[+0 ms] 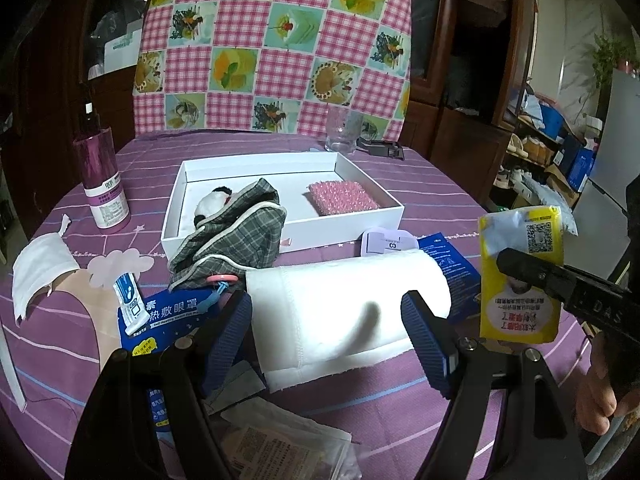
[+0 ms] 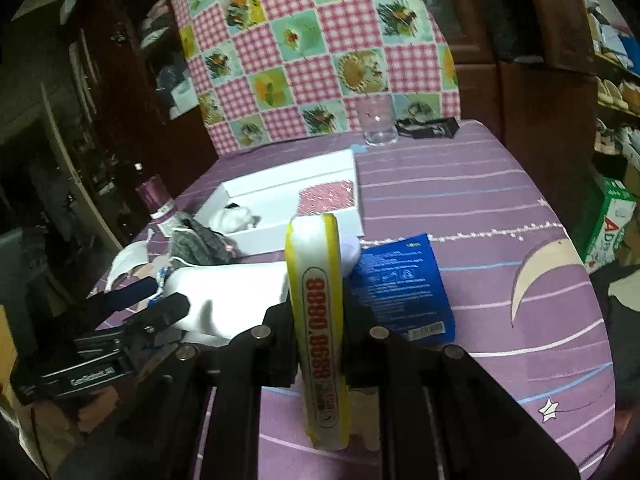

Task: Organize soft objects
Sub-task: 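Hold the yellow tube up with the right tool while the left tool moves toward the blue eye-mask packet, then grasp the blue eye-mask packet with the left tool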

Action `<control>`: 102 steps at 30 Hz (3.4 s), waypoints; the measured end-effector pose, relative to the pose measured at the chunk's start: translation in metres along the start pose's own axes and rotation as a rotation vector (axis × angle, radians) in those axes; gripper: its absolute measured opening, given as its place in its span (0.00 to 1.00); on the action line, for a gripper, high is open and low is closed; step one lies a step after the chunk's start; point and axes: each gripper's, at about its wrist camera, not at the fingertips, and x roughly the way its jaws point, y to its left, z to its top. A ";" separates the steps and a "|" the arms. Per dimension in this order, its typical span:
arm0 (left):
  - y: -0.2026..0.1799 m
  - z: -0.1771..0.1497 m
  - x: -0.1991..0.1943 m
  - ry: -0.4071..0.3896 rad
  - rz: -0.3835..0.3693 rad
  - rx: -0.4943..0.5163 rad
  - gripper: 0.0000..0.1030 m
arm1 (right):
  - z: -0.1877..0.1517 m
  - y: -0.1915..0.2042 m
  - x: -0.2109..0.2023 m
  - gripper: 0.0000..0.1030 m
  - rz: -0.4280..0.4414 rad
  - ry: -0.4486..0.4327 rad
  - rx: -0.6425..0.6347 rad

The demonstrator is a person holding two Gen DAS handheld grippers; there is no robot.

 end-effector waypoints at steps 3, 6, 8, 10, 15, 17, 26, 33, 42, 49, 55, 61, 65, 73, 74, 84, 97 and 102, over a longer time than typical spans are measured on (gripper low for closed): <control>0.000 0.001 -0.004 -0.013 0.001 0.002 0.75 | -0.001 0.009 -0.005 0.17 0.029 -0.022 -0.030; -0.002 0.002 -0.008 -0.033 0.007 0.010 0.75 | -0.002 0.017 -0.011 0.17 0.076 -0.047 -0.056; -0.003 0.003 -0.009 -0.047 0.029 0.019 0.75 | -0.004 0.022 -0.015 0.17 0.101 -0.061 -0.077; -0.003 0.002 -0.009 -0.047 0.050 0.021 0.75 | -0.005 0.027 -0.016 0.17 0.100 -0.069 -0.099; 0.004 -0.001 -0.017 -0.060 0.089 -0.012 0.75 | -0.007 0.032 -0.016 0.17 0.065 -0.083 -0.124; 0.007 -0.002 -0.023 -0.078 0.097 -0.021 0.75 | -0.006 0.032 -0.019 0.17 0.065 -0.096 -0.124; 0.020 -0.002 -0.041 -0.173 0.109 -0.034 0.75 | 0.008 0.043 -0.014 0.17 0.142 -0.075 -0.103; 0.050 -0.002 -0.049 -0.199 0.133 -0.139 0.75 | 0.023 0.076 -0.007 0.17 0.149 -0.048 -0.101; 0.086 -0.004 -0.038 -0.115 0.124 -0.300 0.75 | 0.032 0.089 0.021 0.17 0.181 -0.022 -0.053; 0.108 -0.012 -0.021 0.020 0.095 -0.433 0.72 | 0.019 0.057 0.025 0.17 0.168 0.008 0.027; 0.112 -0.017 -0.005 0.108 0.165 -0.458 0.77 | 0.021 0.053 0.023 0.17 0.129 0.010 0.037; 0.093 -0.016 0.022 0.230 0.273 -0.334 0.83 | 0.020 0.062 0.017 0.17 0.129 0.001 -0.003; 0.068 -0.016 0.036 0.285 0.360 -0.183 0.93 | 0.021 0.061 0.013 0.17 0.137 -0.004 -0.002; 0.074 -0.013 0.039 0.287 0.364 -0.222 0.98 | 0.021 0.058 0.016 0.17 0.127 0.014 0.015; 0.074 -0.013 0.037 0.280 0.365 -0.222 0.93 | 0.021 0.058 0.017 0.17 0.127 0.017 0.014; 0.089 -0.006 0.023 0.209 0.421 -0.294 0.31 | 0.020 0.058 0.020 0.17 0.102 0.026 0.011; 0.092 -0.010 0.001 0.110 0.358 -0.338 0.01 | 0.021 0.060 0.016 0.17 0.062 0.004 -0.016; 0.097 -0.009 -0.026 -0.022 0.280 -0.385 0.00 | 0.021 0.062 0.016 0.17 0.051 -0.003 -0.031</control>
